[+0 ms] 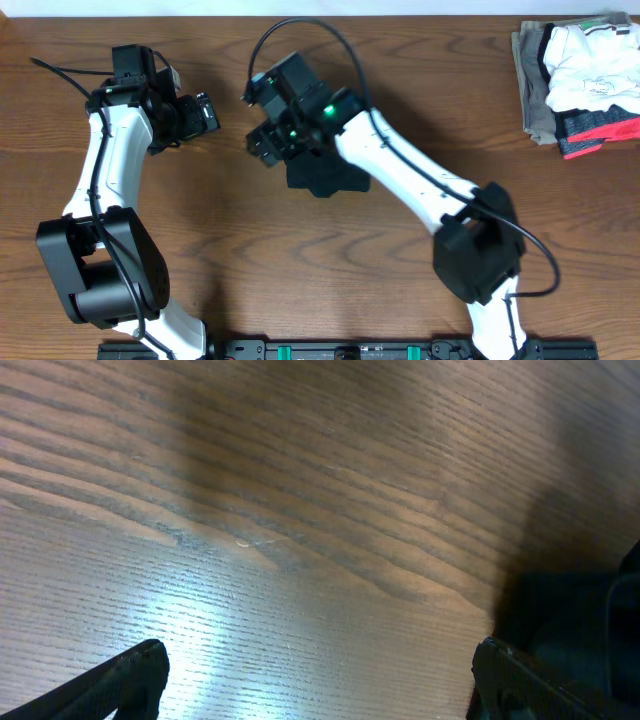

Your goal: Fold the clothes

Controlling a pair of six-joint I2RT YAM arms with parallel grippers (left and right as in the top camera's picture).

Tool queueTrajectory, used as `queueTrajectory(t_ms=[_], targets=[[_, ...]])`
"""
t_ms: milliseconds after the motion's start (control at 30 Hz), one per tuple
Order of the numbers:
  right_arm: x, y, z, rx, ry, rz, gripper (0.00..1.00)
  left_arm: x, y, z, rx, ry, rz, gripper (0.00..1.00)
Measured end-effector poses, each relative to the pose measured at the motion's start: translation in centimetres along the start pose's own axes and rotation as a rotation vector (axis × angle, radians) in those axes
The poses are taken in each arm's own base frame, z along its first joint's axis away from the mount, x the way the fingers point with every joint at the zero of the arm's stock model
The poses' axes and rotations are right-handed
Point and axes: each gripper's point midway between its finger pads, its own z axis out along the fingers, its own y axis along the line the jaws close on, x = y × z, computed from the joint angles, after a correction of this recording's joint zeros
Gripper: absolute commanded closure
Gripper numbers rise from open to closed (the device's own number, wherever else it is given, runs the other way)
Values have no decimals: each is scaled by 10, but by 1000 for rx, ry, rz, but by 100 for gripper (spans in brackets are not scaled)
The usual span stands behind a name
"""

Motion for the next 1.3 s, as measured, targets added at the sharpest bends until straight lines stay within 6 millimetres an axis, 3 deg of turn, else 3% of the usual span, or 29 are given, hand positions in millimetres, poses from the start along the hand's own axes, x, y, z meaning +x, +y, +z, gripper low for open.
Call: queueTrajectory(t_ms=[167, 333, 533, 667, 767, 900, 1033, 1167, 1300], targets=[[10, -44, -37, 98, 46, 128, 39, 0, 0, 0, 0, 0, 0, 2], [31, -90, -45, 170, 88, 245, 97, 0, 0, 0, 0, 0, 0, 2], [56, -110, -28, 194, 106, 329, 99, 0, 0, 0, 0, 0, 0, 2], [78, -112, -10, 188, 125, 382, 99, 0, 0, 0, 0, 0, 0, 2], [82, -109, 3, 162, 99, 408, 99, 0, 0, 0, 0, 0, 0, 2], [71, -95, 23, 126, 19, 430, 99, -1, 0, 0, 1, -4, 1, 2], [63, -71, 55, 61, -23, 470, 99, -2, 0, 0, 1, -7, 2, 2], [71, -53, 92, -32, -10, 548, 99, -2, 0, 0, 1, -7, 2, 2], [75, -48, 104, -108, 6, 612, 99, -2, 0, 0, 2, -7, 2, 2]])
